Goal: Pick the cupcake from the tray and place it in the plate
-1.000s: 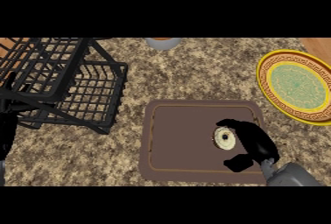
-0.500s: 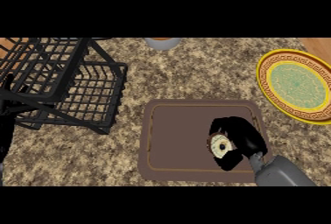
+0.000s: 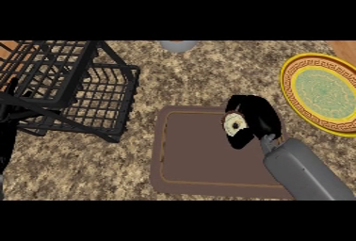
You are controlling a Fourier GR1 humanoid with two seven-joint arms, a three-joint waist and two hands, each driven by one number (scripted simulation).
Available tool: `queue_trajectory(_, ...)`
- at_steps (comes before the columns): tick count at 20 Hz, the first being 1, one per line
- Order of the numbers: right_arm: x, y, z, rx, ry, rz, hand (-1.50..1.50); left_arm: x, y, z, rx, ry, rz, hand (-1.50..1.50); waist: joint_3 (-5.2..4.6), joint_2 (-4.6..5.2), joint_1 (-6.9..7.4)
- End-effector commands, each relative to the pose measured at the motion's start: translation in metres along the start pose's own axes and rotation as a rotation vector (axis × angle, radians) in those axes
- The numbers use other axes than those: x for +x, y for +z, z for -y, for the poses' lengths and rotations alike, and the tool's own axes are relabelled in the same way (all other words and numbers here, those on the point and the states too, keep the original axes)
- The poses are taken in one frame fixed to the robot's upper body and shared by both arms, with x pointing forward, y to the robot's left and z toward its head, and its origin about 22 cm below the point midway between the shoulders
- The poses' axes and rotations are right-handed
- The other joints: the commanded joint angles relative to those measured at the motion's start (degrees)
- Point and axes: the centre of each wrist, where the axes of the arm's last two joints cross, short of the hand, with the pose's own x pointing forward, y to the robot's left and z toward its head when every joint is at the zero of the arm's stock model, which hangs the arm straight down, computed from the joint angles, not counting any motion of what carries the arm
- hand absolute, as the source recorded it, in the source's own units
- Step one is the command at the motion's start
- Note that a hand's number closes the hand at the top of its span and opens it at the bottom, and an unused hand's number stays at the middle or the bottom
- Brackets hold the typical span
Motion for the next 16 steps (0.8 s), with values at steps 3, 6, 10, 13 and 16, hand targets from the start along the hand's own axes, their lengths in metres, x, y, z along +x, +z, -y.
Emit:
queue_trajectory(3, 0.023, -0.028, 0.041, -0.333, 0.009, -0.017, 1.5, -0.031, 0.017, 0.045, -0.095, 0.222, -0.272, 0.0, -1.93, 1.33, -0.76)
queue_trajectory(6, 0.028, -0.033, 0.068, -0.527, 0.056, -0.041, 1.5, -0.023, 0.017, 0.045, -0.091, 0.24, -0.263, 0.0, -2.0, 0.54, -2.07)
queue_trajectory(10, 0.027, -0.041, 0.08, -0.693, 0.056, -0.113, 1.5, -0.025, 0.018, 0.042, -0.091, 0.225, -0.289, 0.0, -1.96, 0.86, -2.59)
queue_trajectory(13, 0.018, -0.044, 0.093, -0.75, -0.004, -0.202, 1.5, -0.027, 0.024, 0.04, -0.079, 0.242, -0.305, 0.0, -1.92, 0.57, -2.83)
queue_trajectory(16, 0.003, -0.05, 0.096, -0.782, -0.078, -0.274, 1.5, -0.018, 0.022, 0.045, -0.093, 0.24, -0.291, 0.0, -1.77, 0.95, -2.45)
